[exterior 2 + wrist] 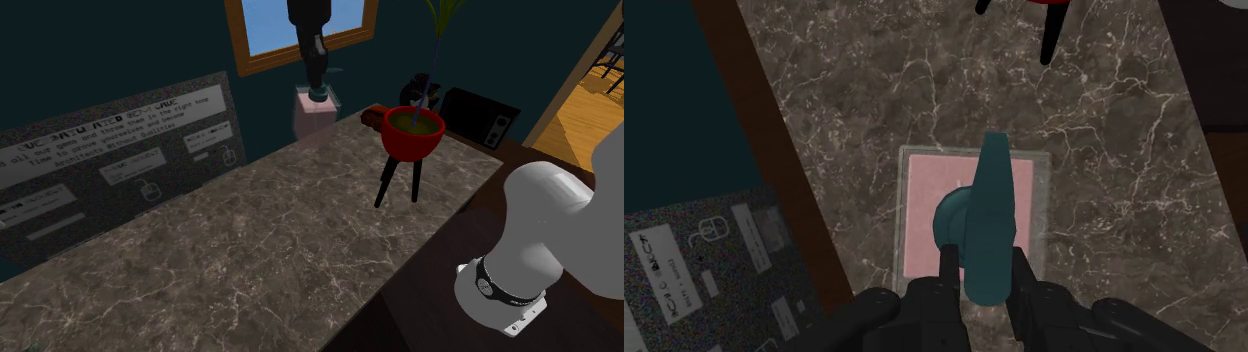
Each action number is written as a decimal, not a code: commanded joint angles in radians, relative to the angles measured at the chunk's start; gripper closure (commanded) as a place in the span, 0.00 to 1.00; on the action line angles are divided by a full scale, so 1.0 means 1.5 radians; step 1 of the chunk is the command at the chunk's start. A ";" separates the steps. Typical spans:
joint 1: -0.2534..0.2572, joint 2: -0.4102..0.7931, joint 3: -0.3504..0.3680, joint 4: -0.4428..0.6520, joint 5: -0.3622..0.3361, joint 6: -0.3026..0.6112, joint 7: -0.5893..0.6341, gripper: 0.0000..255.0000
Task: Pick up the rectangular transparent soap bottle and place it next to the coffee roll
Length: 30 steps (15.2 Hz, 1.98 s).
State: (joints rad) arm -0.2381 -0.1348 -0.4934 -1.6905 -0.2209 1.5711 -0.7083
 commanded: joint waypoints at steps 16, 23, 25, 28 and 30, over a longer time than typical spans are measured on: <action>-0.159 0.202 -0.163 0.104 0.129 0.108 -0.316 1.00; -0.295 0.353 -0.174 0.237 0.243 0.104 -0.447 1.00; -0.342 0.401 -0.168 0.291 0.275 0.093 -0.478 1.00; -0.361 0.421 -0.163 0.295 0.287 0.107 -0.489 1.00; -0.355 0.418 -0.163 0.272 0.285 0.127 -0.488 1.00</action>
State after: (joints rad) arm -0.7708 0.4868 -0.7399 -1.2718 0.2041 1.7462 -1.4404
